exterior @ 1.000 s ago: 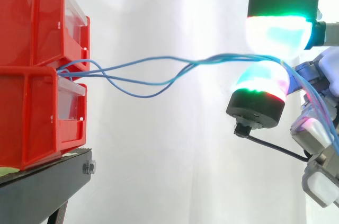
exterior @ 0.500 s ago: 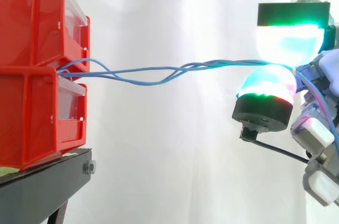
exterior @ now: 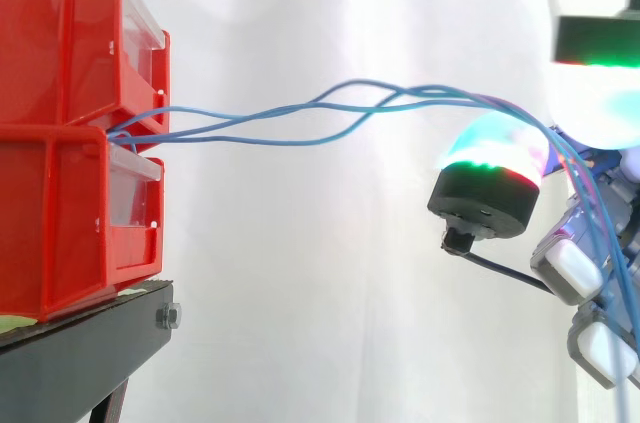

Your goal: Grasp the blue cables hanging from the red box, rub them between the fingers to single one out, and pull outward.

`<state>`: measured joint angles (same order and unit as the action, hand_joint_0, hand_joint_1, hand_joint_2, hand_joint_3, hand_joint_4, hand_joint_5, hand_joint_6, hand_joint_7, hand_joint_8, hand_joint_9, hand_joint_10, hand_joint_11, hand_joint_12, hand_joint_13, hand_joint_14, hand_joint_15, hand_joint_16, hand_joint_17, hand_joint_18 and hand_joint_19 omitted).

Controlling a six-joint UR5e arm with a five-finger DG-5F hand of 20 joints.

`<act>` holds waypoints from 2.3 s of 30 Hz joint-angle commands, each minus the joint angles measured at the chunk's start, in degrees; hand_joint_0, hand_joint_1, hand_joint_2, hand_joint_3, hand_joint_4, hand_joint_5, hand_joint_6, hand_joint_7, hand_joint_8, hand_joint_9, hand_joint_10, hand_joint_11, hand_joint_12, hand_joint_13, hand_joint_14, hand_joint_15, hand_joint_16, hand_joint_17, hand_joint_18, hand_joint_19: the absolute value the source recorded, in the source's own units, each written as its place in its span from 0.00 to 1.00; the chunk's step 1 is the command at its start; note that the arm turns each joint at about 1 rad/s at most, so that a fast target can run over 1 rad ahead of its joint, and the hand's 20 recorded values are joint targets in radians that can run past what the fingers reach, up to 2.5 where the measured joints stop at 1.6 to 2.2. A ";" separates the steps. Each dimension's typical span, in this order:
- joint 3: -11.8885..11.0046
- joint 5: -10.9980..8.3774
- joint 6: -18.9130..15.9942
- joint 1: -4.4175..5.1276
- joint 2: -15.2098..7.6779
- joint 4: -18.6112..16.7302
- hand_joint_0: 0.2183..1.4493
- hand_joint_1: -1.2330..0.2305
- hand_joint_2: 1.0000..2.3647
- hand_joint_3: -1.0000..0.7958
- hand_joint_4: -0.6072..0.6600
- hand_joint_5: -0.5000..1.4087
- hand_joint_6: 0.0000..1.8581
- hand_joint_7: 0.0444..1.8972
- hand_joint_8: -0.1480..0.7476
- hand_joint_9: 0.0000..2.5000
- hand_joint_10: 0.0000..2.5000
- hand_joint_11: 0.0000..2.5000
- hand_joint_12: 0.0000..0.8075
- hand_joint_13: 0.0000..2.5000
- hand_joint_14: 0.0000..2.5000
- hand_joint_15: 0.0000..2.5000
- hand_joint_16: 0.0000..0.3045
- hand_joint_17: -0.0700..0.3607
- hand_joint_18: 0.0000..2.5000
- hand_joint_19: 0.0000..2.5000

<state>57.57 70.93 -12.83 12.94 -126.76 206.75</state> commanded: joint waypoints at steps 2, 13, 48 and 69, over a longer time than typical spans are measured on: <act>0.00 0.00 0.00 -0.02 0.02 -0.03 0.25 0.15 0.00 0.28 0.28 0.19 0.49 0.47 0.34 0.35 0.01 0.21 0.41 0.28 0.01 0.18 0.16 0.42 0.27 0.18; 0.00 0.00 0.00 -0.02 -0.07 0.05 0.14 0.30 0.00 0.28 0.32 0.20 0.48 0.45 0.41 0.38 0.00 0.21 0.48 0.29 0.01 0.18 0.20 0.48 0.27 0.19; 0.00 0.00 0.00 -0.20 -0.07 -0.03 0.21 0.46 0.00 0.28 0.43 0.21 0.40 0.48 0.46 0.37 0.01 0.23 0.45 0.25 0.01 0.20 0.17 0.44 0.17 0.23; 0.00 0.00 0.00 -0.29 0.02 -0.03 0.28 0.40 0.00 0.31 0.46 0.21 0.43 0.48 0.44 0.39 0.01 0.24 0.43 0.26 0.01 0.19 0.16 0.41 0.16 0.23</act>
<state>57.59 70.93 -12.83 12.70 -126.79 206.74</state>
